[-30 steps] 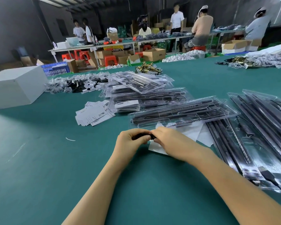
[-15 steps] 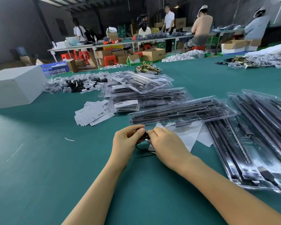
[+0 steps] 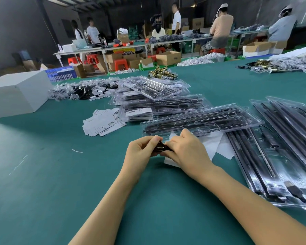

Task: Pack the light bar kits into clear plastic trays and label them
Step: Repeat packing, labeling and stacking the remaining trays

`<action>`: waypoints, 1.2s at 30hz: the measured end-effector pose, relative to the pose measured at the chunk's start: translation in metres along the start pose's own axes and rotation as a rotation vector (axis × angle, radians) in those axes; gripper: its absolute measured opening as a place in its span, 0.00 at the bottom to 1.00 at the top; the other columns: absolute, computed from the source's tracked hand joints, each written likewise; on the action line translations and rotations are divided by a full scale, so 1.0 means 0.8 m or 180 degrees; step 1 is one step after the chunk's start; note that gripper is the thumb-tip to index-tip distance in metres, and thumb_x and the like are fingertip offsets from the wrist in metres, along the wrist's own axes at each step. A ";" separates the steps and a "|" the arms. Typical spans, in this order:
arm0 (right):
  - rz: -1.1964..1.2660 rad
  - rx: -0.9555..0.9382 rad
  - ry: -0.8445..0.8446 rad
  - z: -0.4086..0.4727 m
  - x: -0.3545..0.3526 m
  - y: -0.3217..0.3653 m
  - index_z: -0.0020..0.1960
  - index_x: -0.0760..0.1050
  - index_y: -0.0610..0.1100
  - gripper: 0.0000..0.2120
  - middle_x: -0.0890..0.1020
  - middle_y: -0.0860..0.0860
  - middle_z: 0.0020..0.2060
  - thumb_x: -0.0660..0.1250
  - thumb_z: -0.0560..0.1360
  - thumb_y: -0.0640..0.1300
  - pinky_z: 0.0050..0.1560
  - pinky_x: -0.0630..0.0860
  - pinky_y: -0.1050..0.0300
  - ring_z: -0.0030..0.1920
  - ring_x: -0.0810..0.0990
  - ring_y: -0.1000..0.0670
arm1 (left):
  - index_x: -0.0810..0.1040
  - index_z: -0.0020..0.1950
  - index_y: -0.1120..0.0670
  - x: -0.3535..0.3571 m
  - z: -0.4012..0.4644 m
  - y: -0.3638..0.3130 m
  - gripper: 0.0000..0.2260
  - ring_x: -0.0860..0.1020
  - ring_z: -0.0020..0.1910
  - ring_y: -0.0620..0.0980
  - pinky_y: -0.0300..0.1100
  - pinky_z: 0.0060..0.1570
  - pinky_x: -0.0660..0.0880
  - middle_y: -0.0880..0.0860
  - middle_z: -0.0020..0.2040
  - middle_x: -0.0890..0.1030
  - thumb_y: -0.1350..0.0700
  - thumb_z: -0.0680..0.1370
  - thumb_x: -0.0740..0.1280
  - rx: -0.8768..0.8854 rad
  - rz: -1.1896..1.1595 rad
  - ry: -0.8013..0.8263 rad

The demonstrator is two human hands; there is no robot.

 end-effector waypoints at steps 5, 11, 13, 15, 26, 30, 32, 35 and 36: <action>0.0350 0.0233 0.0041 0.000 0.005 -0.008 0.53 0.81 0.41 0.18 0.74 0.47 0.46 0.64 0.77 0.55 0.44 0.69 0.53 0.46 0.65 0.48 | 0.84 0.40 0.45 0.001 -0.001 -0.012 0.13 0.82 0.37 0.44 0.35 0.37 0.77 0.47 0.39 0.85 0.63 0.76 0.69 0.0365 0.0648 0.0081; 0.0345 0.0460 0.0252 -0.002 0.011 -0.001 0.51 0.77 0.39 0.17 0.64 0.50 0.43 0.60 0.80 0.53 0.37 0.66 0.54 0.39 0.66 0.48 | 0.83 0.41 0.48 0.005 0.002 -0.015 0.12 0.79 0.34 0.42 0.34 0.40 0.76 0.49 0.36 0.84 0.64 0.77 0.68 0.0605 0.0853 0.0053; 0.0328 0.0589 0.0306 -0.005 0.010 -0.002 0.54 0.77 0.41 0.17 0.64 0.50 0.43 0.59 0.81 0.53 0.37 0.66 0.53 0.38 0.68 0.47 | 0.82 0.44 0.51 0.009 0.003 -0.014 0.10 0.80 0.37 0.40 0.32 0.42 0.74 0.47 0.38 0.84 0.64 0.78 0.66 0.0630 0.0898 0.0165; 0.0358 0.0776 0.0169 -0.006 0.004 -0.007 0.52 0.79 0.41 0.17 0.66 0.51 0.43 0.60 0.80 0.53 0.36 0.66 0.53 0.39 0.70 0.47 | 0.82 0.48 0.51 0.011 0.004 -0.013 0.10 0.81 0.41 0.41 0.32 0.43 0.74 0.48 0.41 0.84 0.63 0.80 0.64 0.0617 0.0742 0.0121; 0.4139 0.4107 -0.0482 -0.042 0.012 -0.090 0.38 0.81 0.40 0.12 0.76 0.47 0.31 0.70 0.74 0.48 0.29 0.65 0.59 0.29 0.67 0.52 | 0.76 0.67 0.49 0.005 0.017 0.011 0.15 0.64 0.70 0.58 0.46 0.69 0.60 0.54 0.69 0.73 0.54 0.81 0.64 0.0819 0.3198 0.0143; 0.4812 0.4605 -0.0319 -0.048 0.024 -0.095 0.44 0.77 0.42 0.07 0.80 0.46 0.41 0.70 0.75 0.46 0.30 0.72 0.57 0.35 0.76 0.49 | 0.79 0.56 0.62 0.003 0.014 0.000 0.10 0.73 0.59 0.59 0.48 0.55 0.72 0.57 0.50 0.82 0.58 0.81 0.63 0.1017 0.3339 -0.0220; 0.5145 0.4651 -0.0270 -0.048 0.028 -0.092 0.51 0.76 0.39 0.08 0.80 0.42 0.44 0.69 0.76 0.44 0.31 0.76 0.55 0.36 0.78 0.47 | 0.76 0.55 0.61 0.002 0.013 0.006 0.11 0.70 0.67 0.56 0.46 0.53 0.71 0.56 0.50 0.82 0.55 0.83 0.59 0.0849 0.3577 -0.0215; 0.5562 0.4668 -0.0266 -0.048 0.035 -0.088 0.59 0.73 0.36 0.14 0.78 0.36 0.53 0.68 0.77 0.41 0.42 0.79 0.49 0.46 0.80 0.40 | 0.76 0.52 0.59 0.005 0.008 0.001 0.09 0.72 0.66 0.56 0.45 0.50 0.72 0.54 0.48 0.83 0.55 0.83 0.59 0.0900 0.3911 -0.0263; 0.5621 0.4643 -0.0273 -0.047 0.036 -0.087 0.61 0.72 0.35 0.15 0.77 0.36 0.55 0.68 0.77 0.41 0.46 0.79 0.47 0.49 0.80 0.39 | 0.77 0.51 0.59 0.009 0.004 -0.005 0.08 0.76 0.59 0.56 0.45 0.46 0.73 0.54 0.44 0.83 0.56 0.82 0.62 0.1055 0.4050 -0.0272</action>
Point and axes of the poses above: each hand's wrist, its own z-axis towards the middle knuckle, its own x-axis out of the palm, y = z × x, the point moved 6 cm from there along z, towards the middle knuckle
